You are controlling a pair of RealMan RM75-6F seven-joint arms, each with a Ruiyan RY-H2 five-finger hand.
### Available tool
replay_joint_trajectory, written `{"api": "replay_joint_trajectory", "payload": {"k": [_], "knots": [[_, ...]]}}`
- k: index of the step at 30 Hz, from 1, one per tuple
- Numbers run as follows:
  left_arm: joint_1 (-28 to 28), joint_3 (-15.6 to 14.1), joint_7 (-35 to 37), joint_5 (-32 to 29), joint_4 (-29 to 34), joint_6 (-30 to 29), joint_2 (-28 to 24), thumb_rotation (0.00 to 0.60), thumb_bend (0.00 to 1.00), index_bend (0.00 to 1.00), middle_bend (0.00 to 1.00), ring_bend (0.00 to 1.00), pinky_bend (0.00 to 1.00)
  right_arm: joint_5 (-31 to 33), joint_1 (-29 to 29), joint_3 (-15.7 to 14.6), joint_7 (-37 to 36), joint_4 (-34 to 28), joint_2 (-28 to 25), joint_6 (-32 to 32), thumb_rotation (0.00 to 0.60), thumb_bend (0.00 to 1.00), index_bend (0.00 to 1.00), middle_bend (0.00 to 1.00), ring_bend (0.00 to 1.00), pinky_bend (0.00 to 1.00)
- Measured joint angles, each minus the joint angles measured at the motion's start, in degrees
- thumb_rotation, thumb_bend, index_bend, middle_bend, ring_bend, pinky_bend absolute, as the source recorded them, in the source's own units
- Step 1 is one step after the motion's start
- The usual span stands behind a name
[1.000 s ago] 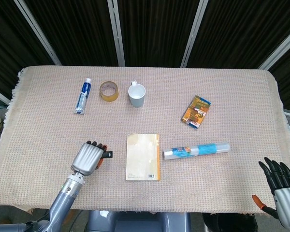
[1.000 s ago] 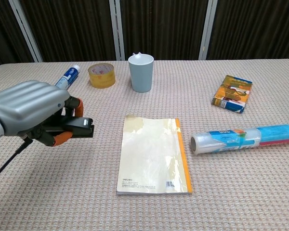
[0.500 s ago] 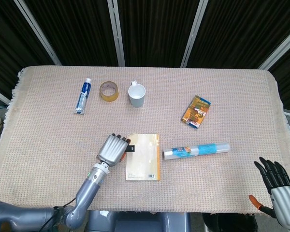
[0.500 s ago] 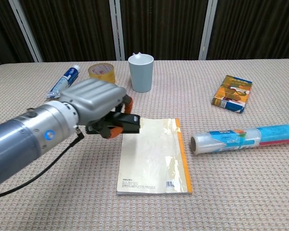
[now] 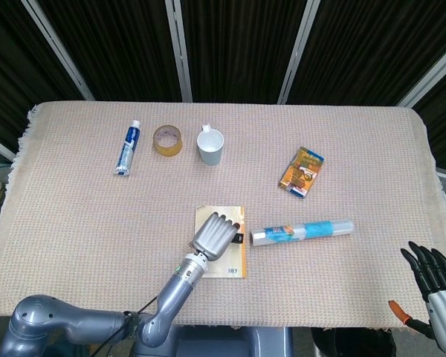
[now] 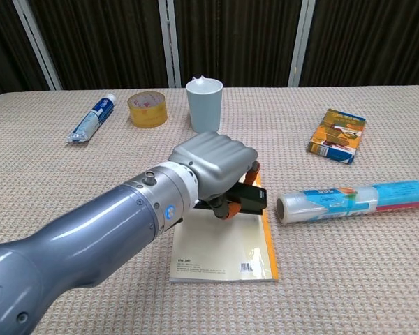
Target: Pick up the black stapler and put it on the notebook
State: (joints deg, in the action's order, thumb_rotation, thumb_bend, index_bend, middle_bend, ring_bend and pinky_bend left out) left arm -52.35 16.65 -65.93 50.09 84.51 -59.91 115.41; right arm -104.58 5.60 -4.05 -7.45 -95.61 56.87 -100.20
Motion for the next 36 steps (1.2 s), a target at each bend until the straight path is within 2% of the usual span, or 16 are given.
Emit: {"api": "replay_joint_trajectory", "payload": {"k": [8, 14, 18, 23, 26, 30, 33, 36], "knots": [[-2.01, -0.90, -2.84, -3.18, -0.49, -1.82, 0.81, 0.600, 0.44, 0.47, 0.52, 0.46, 0.51, 0.18, 0.23, 0.06, -0.97, 0.45, -0.21, -0.56, 0.600, 0.16, 0.00, 0.00, 0.00, 0.00], [-3.33, -1.22, -3.39, -5.84, -1.51, -1.93, 1.31, 0.600, 0.34, 0.44, 0.48, 0.43, 0.51, -0.51, 0.71, 0.06, -1.03, 0.88, -0.02, -2.06, 0.600, 0.16, 0.00, 0.00, 0.00, 0.00], [-3.74, -1.84, -2.99, -6.17, -1.32, -2.27, 1.46, 0.600, 0.23, 0.27, 0.33, 0.37, 0.46, 0.16, 0.49, 0.10, -1.18, 0.91, -0.11, -1.06, 0.600, 0.16, 0.00, 0.00, 0.00, 0.00], [-3.97, -2.26, -2.39, -7.18, -0.95, -2.27, 1.43, 0.600, 0.18, 0.08, 0.19, 0.25, 0.42, 0.70, 0.60, 0.07, -0.60, 0.40, -0.31, -0.85, 0.600, 0.16, 0.00, 0.00, 0.00, 0.00], [-3.82, -2.67, -1.57, -6.23, 1.10, -2.54, 0.26, 0.600, 0.16, 0.02, 0.11, 0.16, 0.35, 0.72, 0.81, 0.07, -0.18, 0.38, -0.16, -1.01, 0.600, 0.16, 0.00, 0.00, 0.00, 0.00], [-3.28, -3.02, -1.65, -6.50, 6.50, -3.51, -3.09, 0.592, 0.15, 0.00, 0.01, 0.02, 0.18, 0.92, 1.00, 0.13, 0.10, 0.31, -0.05, -1.16, 0.600, 0.16, 0.00, 0.00, 0.00, 0.00], [-2.31, -3.14, -1.85, -6.88, 12.37, -5.47, -7.06, 0.568, 0.15, 0.00, 0.00, 0.00, 0.12, 0.87, 1.13, 0.14, 0.59, 0.36, 0.08, -1.29, 0.600, 0.16, 0.00, 0.00, 0.00, 0.00], [-0.04, -4.08, -1.96, -5.85, 20.02, -9.80, -12.61, 0.561, 0.15, 0.00, 0.00, 0.00, 0.11, 1.14, 1.12, 0.26, 1.58, 0.28, 0.26, -0.99, 0.600, 0.16, 0.00, 0.00, 0.00, 0.00]]}}
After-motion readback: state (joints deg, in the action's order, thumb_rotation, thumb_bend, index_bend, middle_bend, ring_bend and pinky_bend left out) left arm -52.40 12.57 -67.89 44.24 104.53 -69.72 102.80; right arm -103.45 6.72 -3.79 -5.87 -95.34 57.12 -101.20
